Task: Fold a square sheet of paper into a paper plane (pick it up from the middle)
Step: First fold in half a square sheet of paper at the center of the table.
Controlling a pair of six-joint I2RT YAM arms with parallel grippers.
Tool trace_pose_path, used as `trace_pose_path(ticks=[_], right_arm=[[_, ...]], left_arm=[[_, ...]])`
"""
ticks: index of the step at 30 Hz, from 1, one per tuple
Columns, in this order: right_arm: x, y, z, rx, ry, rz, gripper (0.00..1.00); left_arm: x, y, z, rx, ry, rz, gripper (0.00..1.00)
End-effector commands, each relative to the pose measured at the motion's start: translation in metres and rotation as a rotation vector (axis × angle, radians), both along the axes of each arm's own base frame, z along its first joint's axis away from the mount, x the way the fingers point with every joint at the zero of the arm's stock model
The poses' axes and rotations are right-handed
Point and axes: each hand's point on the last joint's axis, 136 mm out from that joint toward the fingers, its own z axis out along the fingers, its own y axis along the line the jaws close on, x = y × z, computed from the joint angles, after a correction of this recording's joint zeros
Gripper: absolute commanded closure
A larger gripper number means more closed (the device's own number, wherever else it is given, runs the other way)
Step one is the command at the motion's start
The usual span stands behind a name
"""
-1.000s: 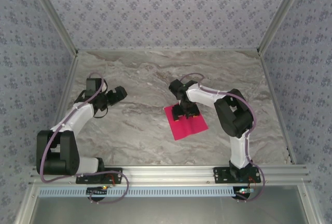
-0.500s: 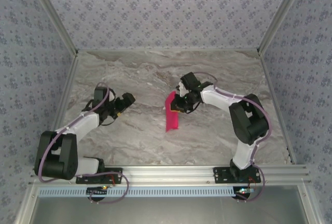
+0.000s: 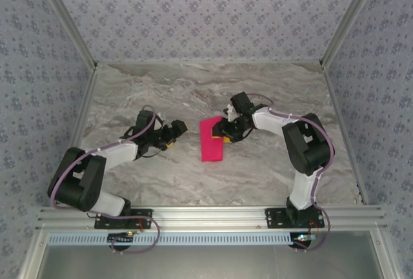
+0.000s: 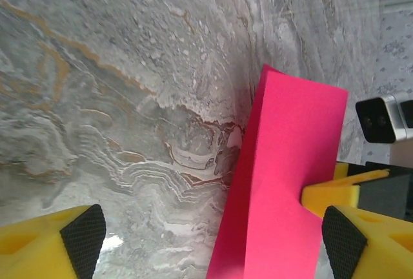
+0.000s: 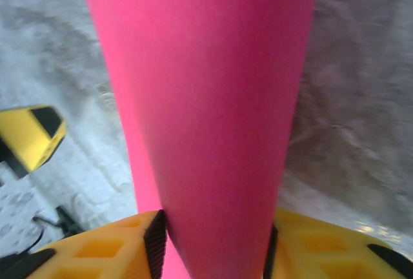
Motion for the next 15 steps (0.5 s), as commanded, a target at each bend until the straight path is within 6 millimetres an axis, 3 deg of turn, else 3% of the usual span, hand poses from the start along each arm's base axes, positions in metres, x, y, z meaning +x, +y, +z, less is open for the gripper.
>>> trace_pose_path(ticks=[1, 8, 15], right_arm=[[-0.001, -0.022, -0.008, -0.147, -0.015, 0.008, 0.49], [0.004, -0.025, 0.002, -0.113, -0.044, -0.037, 0.46], [0.006, -0.031, 0.012, -0.041, -0.053, -0.099, 0.45]], left_arm=[[0.012, -0.022, 0.019, -0.056, -0.049, -0.031, 0.12], [0.003, -0.066, 0.022, -0.159, -0.039, -0.155, 0.22], [-0.005, -0.101, 0.014, -0.234, 0.002, -0.244, 0.42]])
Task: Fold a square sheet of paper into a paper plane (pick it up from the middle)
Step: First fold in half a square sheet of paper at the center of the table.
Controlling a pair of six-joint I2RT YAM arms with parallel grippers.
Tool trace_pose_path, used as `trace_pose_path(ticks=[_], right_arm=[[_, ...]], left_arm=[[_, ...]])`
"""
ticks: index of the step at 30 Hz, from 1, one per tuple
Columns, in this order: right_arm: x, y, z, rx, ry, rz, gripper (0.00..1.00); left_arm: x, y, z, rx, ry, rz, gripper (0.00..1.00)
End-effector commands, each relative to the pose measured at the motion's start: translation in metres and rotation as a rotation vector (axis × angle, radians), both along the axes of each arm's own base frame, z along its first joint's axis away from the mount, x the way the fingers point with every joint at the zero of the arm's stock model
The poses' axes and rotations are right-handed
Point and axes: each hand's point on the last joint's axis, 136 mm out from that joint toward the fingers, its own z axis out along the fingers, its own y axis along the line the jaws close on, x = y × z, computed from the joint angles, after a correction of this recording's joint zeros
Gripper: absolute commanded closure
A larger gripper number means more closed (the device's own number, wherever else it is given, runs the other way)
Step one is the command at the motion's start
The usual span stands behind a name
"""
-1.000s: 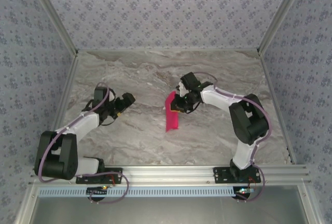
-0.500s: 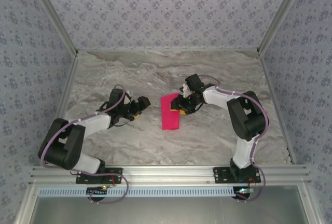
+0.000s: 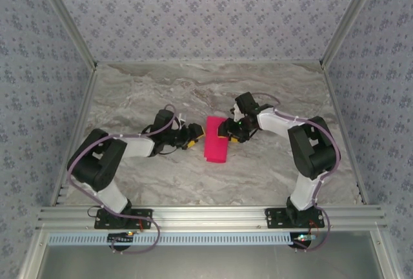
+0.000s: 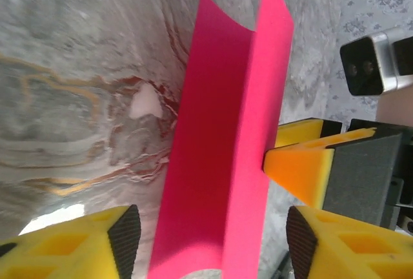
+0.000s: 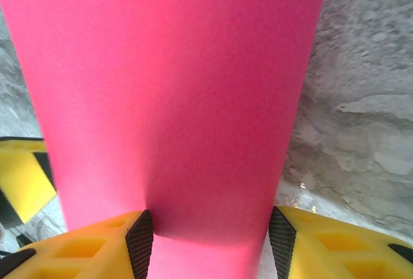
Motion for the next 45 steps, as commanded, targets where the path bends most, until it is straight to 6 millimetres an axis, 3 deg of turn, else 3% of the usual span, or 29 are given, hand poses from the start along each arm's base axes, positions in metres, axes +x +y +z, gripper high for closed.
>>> trace_pose_path(ticks=[1, 7, 11, 18, 21, 27, 31, 37, 45], right_arm=[[0.0, -0.002, 0.011, 0.046, -0.008, -0.029, 0.45], [-0.003, -0.003, 0.009, 0.047, 0.005, -0.028, 0.46], [-0.004, -0.005, 0.009, 0.037, 0.006, -0.033, 0.46], [-0.002, -0.01, 0.017, 0.042, -0.018, -0.046, 0.46], [0.003, -0.022, 0.026, 0.05, -0.052, -0.1, 0.45], [0.01, -0.054, 0.038, 0.128, -0.13, -0.231, 0.35], [0.007, -0.062, 0.037, 0.148, -0.128, -0.247, 0.31], [0.0, -0.056, 0.026, 0.093, -0.103, -0.19, 0.31], [-0.01, -0.031, 0.001, 0.021, -0.029, -0.104, 0.35]], left_arm=[[0.005, -0.022, 0.018, -0.087, -0.039, -0.053, 0.44], [0.008, -0.038, 0.019, -0.147, -0.052, -0.083, 0.63], [0.009, -0.039, 0.022, -0.174, -0.064, -0.08, 0.65], [0.011, -0.044, 0.025, -0.188, -0.096, -0.092, 0.93], [0.012, -0.048, 0.033, -0.2, -0.125, -0.109, 0.99], [0.004, -0.068, 0.04, -0.194, -0.163, -0.195, 1.0], [0.003, -0.075, 0.021, -0.107, -0.114, -0.218, 1.0], [0.01, -0.049, -0.022, 0.128, -0.04, -0.125, 1.0], [0.008, -0.041, -0.034, 0.194, -0.021, -0.12, 1.0]])
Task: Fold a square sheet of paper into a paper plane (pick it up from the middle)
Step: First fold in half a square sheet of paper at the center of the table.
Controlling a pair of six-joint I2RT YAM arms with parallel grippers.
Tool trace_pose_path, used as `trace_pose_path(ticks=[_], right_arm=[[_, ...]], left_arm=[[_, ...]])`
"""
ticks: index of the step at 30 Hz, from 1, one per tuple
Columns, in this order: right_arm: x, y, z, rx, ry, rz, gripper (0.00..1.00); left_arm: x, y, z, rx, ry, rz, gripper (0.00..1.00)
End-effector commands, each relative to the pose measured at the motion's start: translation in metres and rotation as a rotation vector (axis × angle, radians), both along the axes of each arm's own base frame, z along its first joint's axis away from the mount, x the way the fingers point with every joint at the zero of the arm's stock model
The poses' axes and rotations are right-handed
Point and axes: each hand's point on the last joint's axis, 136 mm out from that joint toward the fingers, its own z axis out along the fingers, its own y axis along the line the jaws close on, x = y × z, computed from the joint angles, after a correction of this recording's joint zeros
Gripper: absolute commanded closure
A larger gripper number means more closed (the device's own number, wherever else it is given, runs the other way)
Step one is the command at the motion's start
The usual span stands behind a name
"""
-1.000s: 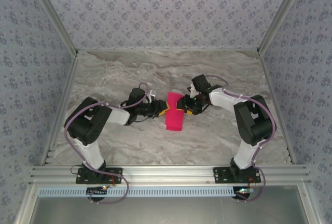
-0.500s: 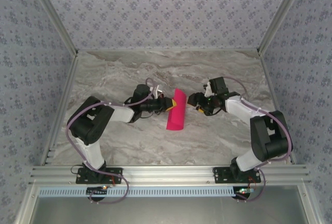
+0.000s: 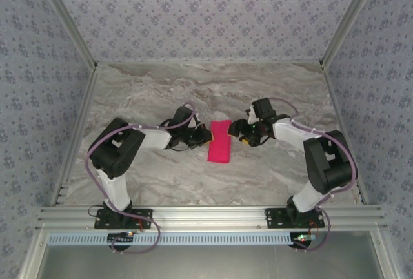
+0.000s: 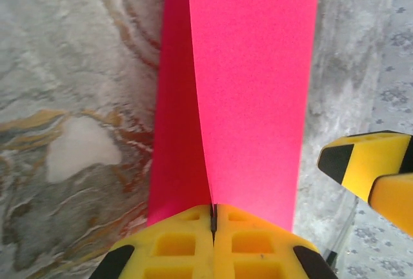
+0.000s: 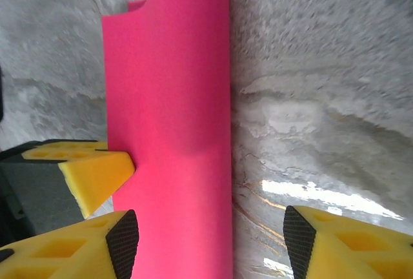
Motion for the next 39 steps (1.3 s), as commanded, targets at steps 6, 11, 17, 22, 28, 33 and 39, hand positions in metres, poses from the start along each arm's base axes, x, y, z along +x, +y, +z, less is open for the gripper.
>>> trace_pose_path(ticks=[6, 11, 17, 22, 28, 33, 39], right_arm=[[-0.007, 0.018, -0.018, -0.038, 0.062, 0.058, 0.41], [-0.009, 0.015, -0.028, -0.077, 0.1, 0.04, 0.49], [-0.016, 0.004, -0.046, -0.146, 0.16, 0.008, 0.57], [-0.021, -0.005, -0.058, -0.21, 0.193, -0.016, 0.59], [-0.024, -0.013, -0.069, -0.256, 0.235, -0.049, 0.6], [-0.03, -0.022, -0.077, -0.308, 0.273, -0.068, 0.6], [-0.039, -0.034, -0.086, -0.389, 0.322, -0.074, 0.6]], left_arm=[[0.003, 0.0, -0.004, 0.05, -0.015, -0.018, 1.0], [0.004, 0.0, -0.005, 0.062, -0.015, -0.027, 0.96], [0.008, 0.001, 0.008, 0.07, -0.035, -0.022, 0.82], [0.016, 0.018, 0.03, 0.133, -0.082, 0.033, 0.67], [0.025, 0.042, 0.049, 0.198, -0.138, 0.11, 0.62], [0.024, 0.055, 0.048, 0.226, -0.151, 0.161, 0.59], [0.022, 0.055, 0.045, 0.22, -0.14, 0.165, 0.58]])
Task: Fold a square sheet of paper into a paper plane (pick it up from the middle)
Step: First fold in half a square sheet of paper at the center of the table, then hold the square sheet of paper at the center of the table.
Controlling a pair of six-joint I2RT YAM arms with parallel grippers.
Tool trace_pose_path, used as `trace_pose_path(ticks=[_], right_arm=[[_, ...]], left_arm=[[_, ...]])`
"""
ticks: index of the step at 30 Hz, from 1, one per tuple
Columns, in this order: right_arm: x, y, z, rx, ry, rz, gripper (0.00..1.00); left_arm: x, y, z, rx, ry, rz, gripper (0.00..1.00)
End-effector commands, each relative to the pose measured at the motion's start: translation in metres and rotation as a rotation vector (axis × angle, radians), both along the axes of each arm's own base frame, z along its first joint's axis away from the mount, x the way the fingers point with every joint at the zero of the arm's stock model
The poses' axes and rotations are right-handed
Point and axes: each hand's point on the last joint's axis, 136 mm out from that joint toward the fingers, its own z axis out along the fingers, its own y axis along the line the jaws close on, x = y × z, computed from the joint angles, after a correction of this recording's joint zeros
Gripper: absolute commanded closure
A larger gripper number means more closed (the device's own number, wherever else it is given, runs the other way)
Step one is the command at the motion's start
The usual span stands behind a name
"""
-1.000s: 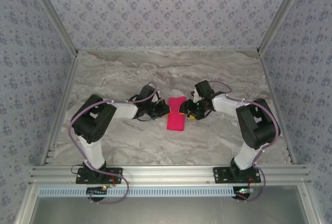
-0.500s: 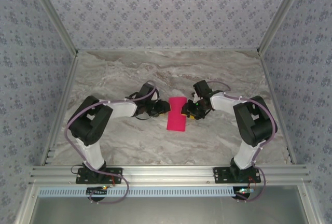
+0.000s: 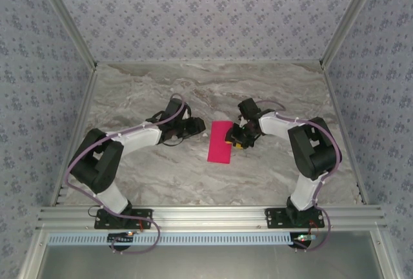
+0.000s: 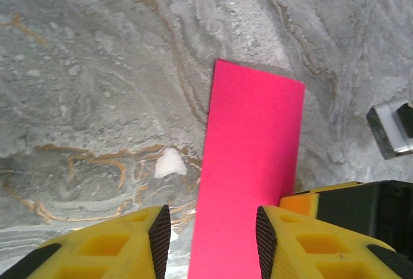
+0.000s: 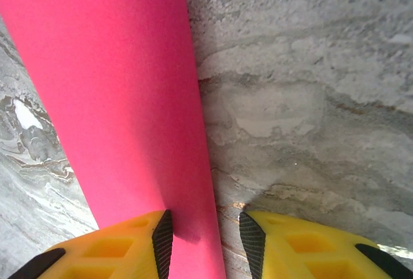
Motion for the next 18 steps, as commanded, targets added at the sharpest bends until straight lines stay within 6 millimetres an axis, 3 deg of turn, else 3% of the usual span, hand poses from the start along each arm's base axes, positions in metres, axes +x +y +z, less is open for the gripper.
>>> trace_pose_path(ticks=[1, 18], right_arm=[[-0.032, -0.043, -0.048, -0.238, 0.151, -0.046, 0.6], [-0.054, -0.057, -0.08, -0.364, 0.246, -0.018, 0.63]], left_arm=[[-0.002, 0.006, 0.001, 0.012, 0.0, 0.018, 0.58], [0.0, -0.003, 0.001, -0.021, -0.015, -0.018, 0.59]])
